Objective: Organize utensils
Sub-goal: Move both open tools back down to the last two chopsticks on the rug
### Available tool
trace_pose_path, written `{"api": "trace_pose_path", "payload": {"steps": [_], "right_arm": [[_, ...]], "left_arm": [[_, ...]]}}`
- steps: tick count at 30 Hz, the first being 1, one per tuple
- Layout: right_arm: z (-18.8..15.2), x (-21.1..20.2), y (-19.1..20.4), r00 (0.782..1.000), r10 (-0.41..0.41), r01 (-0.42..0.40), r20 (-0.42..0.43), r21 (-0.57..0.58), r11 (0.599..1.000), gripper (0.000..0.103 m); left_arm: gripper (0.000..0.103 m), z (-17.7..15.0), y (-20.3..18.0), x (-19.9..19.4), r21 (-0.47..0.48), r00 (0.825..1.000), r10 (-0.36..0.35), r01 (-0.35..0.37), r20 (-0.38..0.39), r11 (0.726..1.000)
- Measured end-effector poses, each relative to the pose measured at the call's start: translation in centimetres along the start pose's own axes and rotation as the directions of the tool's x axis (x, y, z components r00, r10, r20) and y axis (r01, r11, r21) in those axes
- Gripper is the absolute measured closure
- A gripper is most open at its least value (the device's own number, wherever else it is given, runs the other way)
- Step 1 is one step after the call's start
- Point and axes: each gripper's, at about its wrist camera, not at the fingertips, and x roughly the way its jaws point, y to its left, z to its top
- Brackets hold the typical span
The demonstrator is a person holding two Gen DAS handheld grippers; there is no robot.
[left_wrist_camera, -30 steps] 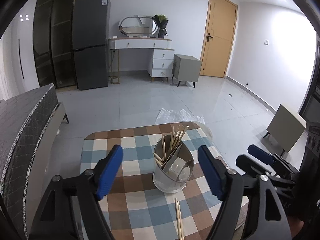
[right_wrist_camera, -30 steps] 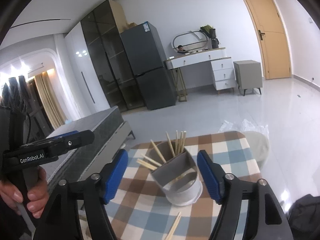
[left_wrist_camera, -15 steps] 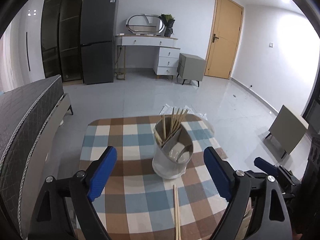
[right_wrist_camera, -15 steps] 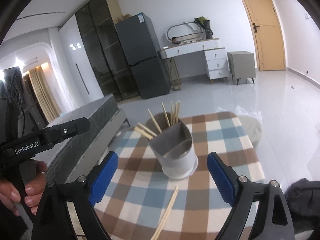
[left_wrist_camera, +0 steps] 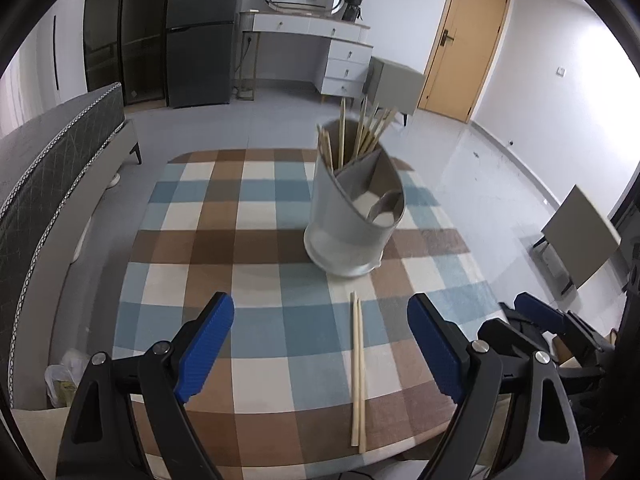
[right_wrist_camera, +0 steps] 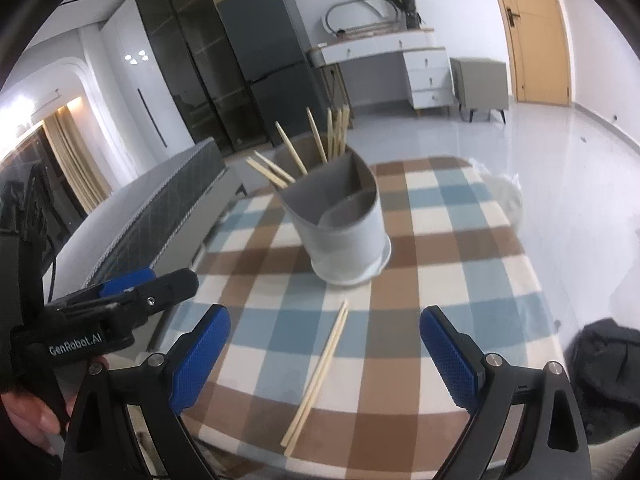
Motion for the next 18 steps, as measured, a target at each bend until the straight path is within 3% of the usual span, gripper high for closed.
{"api": "trace_pose_path", "payload": {"steps": [4, 10, 13, 18], "right_arm": [[-0.8, 1.7, -0.8, 0.997, -0.005, 0.007, -0.071, 0.035, 0.999, 0.007], [-1.4, 4.5, -2.0, 0.983, -0.003, 0.019, -0.182, 0.085, 0.996, 0.007], [-0.6, 7.5, -1.8, 0.960, -0.026, 0.034, -0.280, 0.022, 0.999, 0.012], [1.1, 11.2, -1.1, 0.929, -0.065, 0.027, -0.365, -0.108, 0.994, 0.024]], "left_arm": [[0.018, -1.0, 0.4, 1.0, 0.004, 0.999, 0.018, -0.018, -0.027, 1.000], [0.018, -1.4, 2.0, 2.6, -0.063, 0.994, 0.011, -0.018, -0.112, 0.998], [0.018, -1.0, 2.6, 2.6, -0.080, 0.995, 0.050, -0.057, -0.091, 0.995], [0.018, -0.6, 4.0, 3.2, -0.117, 0.993, 0.064, -0.076, -0.099, 0.990]]}}
